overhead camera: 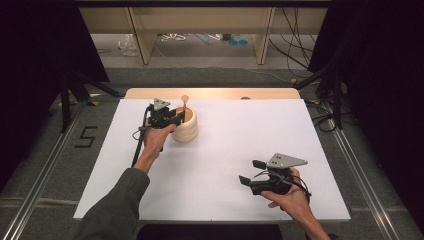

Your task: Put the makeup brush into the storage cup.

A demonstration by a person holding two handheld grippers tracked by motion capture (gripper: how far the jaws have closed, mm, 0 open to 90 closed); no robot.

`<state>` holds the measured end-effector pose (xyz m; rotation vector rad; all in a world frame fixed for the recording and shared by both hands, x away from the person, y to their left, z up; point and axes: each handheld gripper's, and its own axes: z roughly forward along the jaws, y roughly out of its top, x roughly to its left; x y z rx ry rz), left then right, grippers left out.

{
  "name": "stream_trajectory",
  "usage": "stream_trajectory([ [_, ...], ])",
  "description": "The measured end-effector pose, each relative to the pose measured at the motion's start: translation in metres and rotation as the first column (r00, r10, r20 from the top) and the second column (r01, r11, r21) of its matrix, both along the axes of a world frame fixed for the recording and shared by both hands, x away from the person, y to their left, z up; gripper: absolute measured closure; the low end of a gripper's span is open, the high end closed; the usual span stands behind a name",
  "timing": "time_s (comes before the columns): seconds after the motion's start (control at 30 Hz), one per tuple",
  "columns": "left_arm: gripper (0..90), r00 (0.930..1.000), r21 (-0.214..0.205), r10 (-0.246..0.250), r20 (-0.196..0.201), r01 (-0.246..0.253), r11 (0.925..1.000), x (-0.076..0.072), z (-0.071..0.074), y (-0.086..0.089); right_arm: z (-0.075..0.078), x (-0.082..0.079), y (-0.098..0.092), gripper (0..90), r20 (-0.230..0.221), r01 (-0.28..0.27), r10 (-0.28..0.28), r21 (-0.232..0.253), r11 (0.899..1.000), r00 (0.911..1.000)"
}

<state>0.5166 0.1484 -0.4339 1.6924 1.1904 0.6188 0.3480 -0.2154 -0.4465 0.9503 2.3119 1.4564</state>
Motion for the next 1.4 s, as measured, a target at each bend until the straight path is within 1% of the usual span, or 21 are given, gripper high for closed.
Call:
stream_trajectory([
  [0.03,59.3,0.9999,0.001,-0.003,0.011,0.003,1.0,-0.001,0.001,0.0,0.0,0.0,0.0,24.1,0.0,0.0,0.0,0.0,1.0,1.0],
  [0.13,57.6,0.9999,0.009,-0.002,0.013,0.002,1.0,-0.002,0.003,0.001,0.0,0.0,0.0,24.0,-0.004,0.0,0.0,0.0,1.0,1.0],
  [0.17,57.3,0.9998,-0.003,-0.004,0.019,0.004,1.0,-0.002,0.004,0.002,0.0,0.0,0.0,24.0,-0.003,0.0,0.0,0.001,1.0,1.0],
  [0.3,56.1,0.9994,-0.013,-0.014,0.032,0.015,0.9998,-0.005,0.009,0.003,0.0,0.0,0.0,24.0,-0.004,0.0,0.0,0.0,1.0,1.0],
  [0.33,55.4,0.9994,-0.023,-0.015,0.031,0.016,0.9996,-0.006,0.009,0.002,0.0,0.0,0.0,24.0,-0.005,0.0,0.0,-0.001,1.0,1.0],
  [0.47,51.4,0.9994,-0.02,-0.02,0.028,0.02,0.9996,-0.008,0.012,0.003,0.0,0.0,0.0,24.0,-0.004,0.001,-0.001,-0.001,1.0,1.0],
  [0.5,49.6,0.9993,-0.023,-0.024,0.03,0.025,0.9994,-0.009,0.013,0.003,0.0,0.0,0.0,24.0,-0.005,0.001,-0.001,-0.001,1.0,1.0],
  [0.53,45.7,0.9991,-0.013,-0.031,0.03,0.031,0.9994,-0.012,0.015,0.004,0.0,0.0,-0.001,24.0,-0.009,0.01,-0.01,-0.005,1.0,0.9999],
  [0.63,40.0,0.999,-0.019,-0.037,0.025,0.038,0.9991,-0.015,0.017,0.005,0.0,0.001,-0.001,23.9,-0.004,0.012,-0.012,-0.007,1.0,0.9999],
  [0.67,40.0,0.999,-0.03,-0.041,0.021,0.041,0.9987,-0.016,0.017,0.005,0.0,0.001,-0.001,23.9,-0.004,0.012,-0.012,-0.007,1.0,0.9999],
  [0.73,36.3,0.9981,-0.029,-0.058,0.018,0.059,0.9978,-0.022,0.019,0.001,0.0,0.0,0.0,23.8,-0.013,0.009,-0.009,-0.003,1.0,0.9999],
  [0.8,33.9,0.9971,-0.03,-0.073,0.02,0.073,0.9969,-0.026,0.021,-0.002,0.0,0.001,0.0,23.8,-0.001,0.005,-0.005,0.006,1.0,1.0],
  [0.83,33.4,0.9965,-0.034,-0.08,0.023,0.081,0.9961,-0.028,0.022,-0.003,0.0,0.0,-0.001,23.7,-0.003,0.009,-0.009,-0.005,1.0,1.0],
  [0.9,31.9,0.9951,-0.039,-0.093,0.032,0.094,0.9948,-0.033,0.024,-0.005,0.0,0.0,-0.001,23.7,-0.006,0.014,-0.014,-0.003,1.0,0.9999],
  [0.97,30.0,0.9951,-0.045,-0.093,0.035,0.094,0.9945,-0.035,0.025,-0.006,0.001,0.0,-0.002,23.6,-0.007,0.012,-0.012,-0.002,1.0,0.9999],
  [1.03,28.2,0.993,-0.032,-0.11,0.042,0.112,0.9932,-0.042,0.028,-0.006,-0.001,0.001,-0.001,23.5,0.006,0.012,-0.012,0.01,1.0,0.9999],
  [1.13,25.0,0.9914,-0.059,-0.119,0.054,0.122,0.9907,-0.05,0.031,-0.004,0.0,0.001,-0.002,23.4,0.001,0.016,-0.016,-0.001,1.0,0.9999],
  [1.17,24.1,0.9906,-0.066,-0.124,0.059,0.128,0.9896,-0.053,0.031,-0.004,0.001,0.0,-0.002,23.4,0.0,0.015,-0.015,0.0,1.0,0.9999],
  [1.2,23.2,0.9902,-0.07,-0.126,0.061,0.13,0.989,-0.057,0.032,-0.003,0.0,0.001,-0.001,23.4,0.009,0.015,-0.015,0.016,1.0,0.9999],
  [1.23,21.7,0.9902,-0.07,-0.126,0.061,0.13,0.989,-0.057,0.032,-0.003,0.0,0.001,-0.001,23.4,0.009,0.015,-0.015,0.016,1.0,0.9999],
  [1.4,18.8,0.988,-0.1,-0.135,0.074,0.142,0.9847,-0.074,0.029,0.005,-0.001,0.001,-0.001,23.2,0.011,0.021,-0.021,0.016,1.0,0.9997],
])
